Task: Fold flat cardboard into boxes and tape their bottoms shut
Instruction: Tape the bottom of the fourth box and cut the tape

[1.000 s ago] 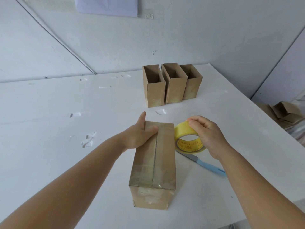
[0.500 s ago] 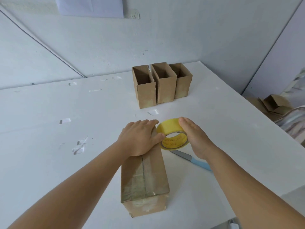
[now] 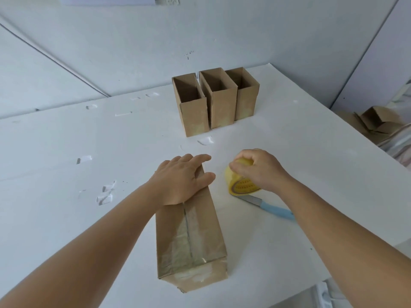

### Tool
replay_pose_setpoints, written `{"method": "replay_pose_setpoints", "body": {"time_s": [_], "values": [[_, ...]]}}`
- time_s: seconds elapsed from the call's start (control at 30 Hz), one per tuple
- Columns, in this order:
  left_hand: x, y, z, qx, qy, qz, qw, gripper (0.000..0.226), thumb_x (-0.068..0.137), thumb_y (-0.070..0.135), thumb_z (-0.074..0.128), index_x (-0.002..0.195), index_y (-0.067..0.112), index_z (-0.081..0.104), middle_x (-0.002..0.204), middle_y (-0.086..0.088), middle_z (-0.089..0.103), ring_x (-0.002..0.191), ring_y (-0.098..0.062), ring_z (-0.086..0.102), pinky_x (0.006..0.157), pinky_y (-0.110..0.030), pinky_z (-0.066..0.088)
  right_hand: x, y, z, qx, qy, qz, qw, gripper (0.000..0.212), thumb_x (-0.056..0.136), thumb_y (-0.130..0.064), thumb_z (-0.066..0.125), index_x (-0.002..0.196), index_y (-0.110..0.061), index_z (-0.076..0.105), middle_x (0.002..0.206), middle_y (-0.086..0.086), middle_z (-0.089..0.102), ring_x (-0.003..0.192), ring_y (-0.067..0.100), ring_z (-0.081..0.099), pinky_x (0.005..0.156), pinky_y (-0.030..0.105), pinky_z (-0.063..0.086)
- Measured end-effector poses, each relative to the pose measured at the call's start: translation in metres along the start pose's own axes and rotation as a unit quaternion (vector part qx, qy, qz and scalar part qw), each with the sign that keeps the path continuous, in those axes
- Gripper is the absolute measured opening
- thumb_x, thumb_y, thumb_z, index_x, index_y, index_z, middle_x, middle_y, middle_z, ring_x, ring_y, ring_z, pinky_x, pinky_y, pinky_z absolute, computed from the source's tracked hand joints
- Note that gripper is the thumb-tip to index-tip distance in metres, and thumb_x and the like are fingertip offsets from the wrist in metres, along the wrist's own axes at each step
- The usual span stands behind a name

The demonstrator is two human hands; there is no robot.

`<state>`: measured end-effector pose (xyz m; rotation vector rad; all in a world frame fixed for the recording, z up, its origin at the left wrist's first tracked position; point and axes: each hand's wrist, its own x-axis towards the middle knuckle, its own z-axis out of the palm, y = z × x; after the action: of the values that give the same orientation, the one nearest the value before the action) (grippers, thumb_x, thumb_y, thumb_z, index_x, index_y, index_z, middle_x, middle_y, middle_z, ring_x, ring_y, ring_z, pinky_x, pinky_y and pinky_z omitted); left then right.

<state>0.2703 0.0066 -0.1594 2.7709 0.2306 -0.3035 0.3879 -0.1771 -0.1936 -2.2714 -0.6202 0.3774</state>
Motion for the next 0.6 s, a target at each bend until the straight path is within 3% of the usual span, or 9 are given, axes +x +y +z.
{"method": "replay_pose_setpoints", "body": {"time_s": [0.1, 0.2, 0.3, 0.37, 0.47, 0.6], "values": [[0.007, 0.004, -0.017, -0.007, -0.089, -0.04, 0.995, 0.061, 0.088, 0.065, 0.039, 0.143, 0.045, 0.024, 0.142, 0.006, 0.038, 0.134, -0.021, 0.032, 0.105, -0.037, 0.026, 0.004, -0.005, -0.005, -0.027, 0.008, -0.018, 0.999, 0.016, 0.077, -0.05, 0.061, 0.083, -0.036, 0.065, 0.095, -0.006, 0.057, 0.094, 0.02, 0.055, 0.086, 0.039, 0.047], [0.028, 0.02, -0.03, 0.014, -0.094, -0.019, 0.995, 0.058, 0.09, 0.065, 0.04, 0.142, 0.04, 0.034, 0.142, 0.005, 0.043, 0.13, -0.02, 0.04, 0.104, -0.036, 0.033, 0.004, -0.006, -0.008, -0.054, 0.017, -0.036, 0.998, 0.016, 0.078, -0.05, 0.062, 0.084, -0.036, 0.065, 0.09, -0.005, 0.056, 0.092, 0.021, 0.054, 0.086, 0.039, 0.045], [0.053, 0.039, -0.033, -0.003, -0.108, 0.032, 0.994, 0.045, 0.095, 0.051, 0.044, 0.136, 0.033, 0.046, 0.128, 0.008, 0.055, 0.111, -0.012, 0.05, 0.091, -0.026, 0.035, 0.003, -0.006, -0.011, -0.06, 0.013, -0.057, 0.996, 0.02, 0.08, -0.052, 0.061, 0.089, -0.035, 0.066, 0.085, -0.005, 0.053, 0.089, 0.019, 0.053, 0.081, 0.037, 0.044], [0.065, 0.044, -0.031, 0.004, -0.174, 0.053, 0.983, 0.037, 0.095, 0.044, 0.05, 0.13, 0.032, 0.053, 0.111, 0.013, 0.061, 0.098, -0.008, 0.056, 0.09, -0.027, 0.041, 0.003, -0.005, -0.015, -0.061, 0.01, -0.066, 0.996, 0.023, 0.082, -0.054, 0.058, 0.091, -0.034, 0.066, 0.084, -0.005, 0.053, 0.088, 0.018, 0.052, 0.079, 0.035, 0.043], [0.077, 0.041, -0.027, -0.082, -0.221, 0.049, 0.97, 0.022, 0.09, 0.033, 0.06, 0.112, 0.032, 0.064, 0.086, 0.012, 0.073, 0.079, -0.003, 0.068, 0.083, -0.027, 0.052, 0.003, -0.004, -0.019, -0.107, 0.018, -0.095, 0.989, 0.025, 0.09, -0.048, 0.049, 0.094, -0.029, 0.065, 0.083, -0.007, 0.052, 0.087, 0.017, 0.05, 0.08, 0.033, 0.039], [0.081, 0.037, -0.023, -0.201, -0.23, 0.029, 0.952, 0.014, 0.085, 0.025, 0.07, 0.097, 0.031, 0.07, 0.083, 0.005, 0.075, 0.07, -0.003, 0.068, 0.065, -0.018, 0.053, 0.0, -0.005, -0.023, -0.105, 0.033, -0.105, 0.988, 0.017, 0.093, -0.042, 0.044, 0.088, -0.027, 0.051, 0.081, -0.014, 0.053, 0.082, 0.014, 0.051, 0.076, 0.032, 0.037]]}}
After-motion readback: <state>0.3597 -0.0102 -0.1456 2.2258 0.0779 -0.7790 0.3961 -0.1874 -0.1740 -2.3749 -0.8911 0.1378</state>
